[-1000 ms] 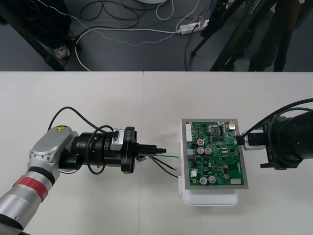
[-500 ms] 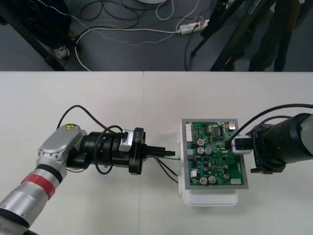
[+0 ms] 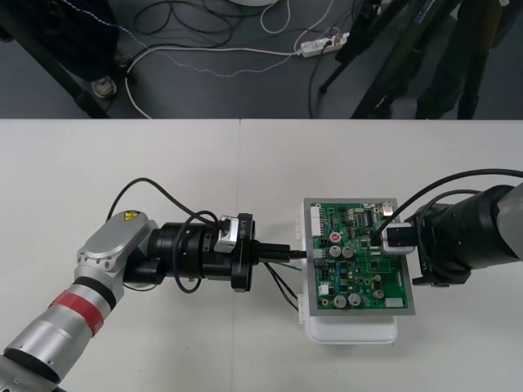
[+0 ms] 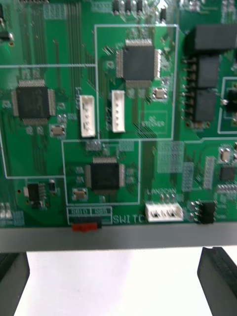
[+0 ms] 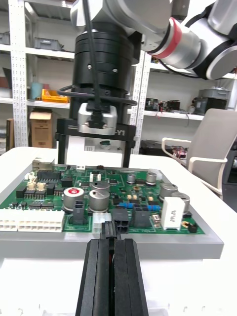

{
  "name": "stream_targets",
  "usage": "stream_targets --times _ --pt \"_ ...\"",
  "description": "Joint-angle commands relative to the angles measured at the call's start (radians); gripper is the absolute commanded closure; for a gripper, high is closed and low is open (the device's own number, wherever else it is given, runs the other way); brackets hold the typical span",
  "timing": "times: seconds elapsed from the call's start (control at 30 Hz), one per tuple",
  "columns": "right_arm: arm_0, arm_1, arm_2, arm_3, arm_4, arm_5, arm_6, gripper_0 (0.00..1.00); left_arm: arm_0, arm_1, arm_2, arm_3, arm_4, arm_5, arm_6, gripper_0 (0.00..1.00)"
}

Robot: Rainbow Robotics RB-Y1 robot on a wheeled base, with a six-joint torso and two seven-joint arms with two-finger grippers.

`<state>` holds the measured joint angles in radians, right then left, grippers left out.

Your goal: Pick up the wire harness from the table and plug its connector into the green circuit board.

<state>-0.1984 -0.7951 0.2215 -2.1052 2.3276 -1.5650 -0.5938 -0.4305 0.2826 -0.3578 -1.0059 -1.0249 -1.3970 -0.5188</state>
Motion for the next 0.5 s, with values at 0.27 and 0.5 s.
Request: stream_targets --times 0.27,0.5 --pt "-0.033 0.056 0.056 -0.030 0.062 -0.006 -0.015 0.00 -0.042 -0.029 -0.050 -0.008 0.019 0.058 -0.058 1.00" --pt "-0.038 0.077 0.062 -0.030 0.072 -0.006 -0.006 0.00 -0.044 -0.029 -0.056 -0.008 0.020 0.058 -0.061 1.00"
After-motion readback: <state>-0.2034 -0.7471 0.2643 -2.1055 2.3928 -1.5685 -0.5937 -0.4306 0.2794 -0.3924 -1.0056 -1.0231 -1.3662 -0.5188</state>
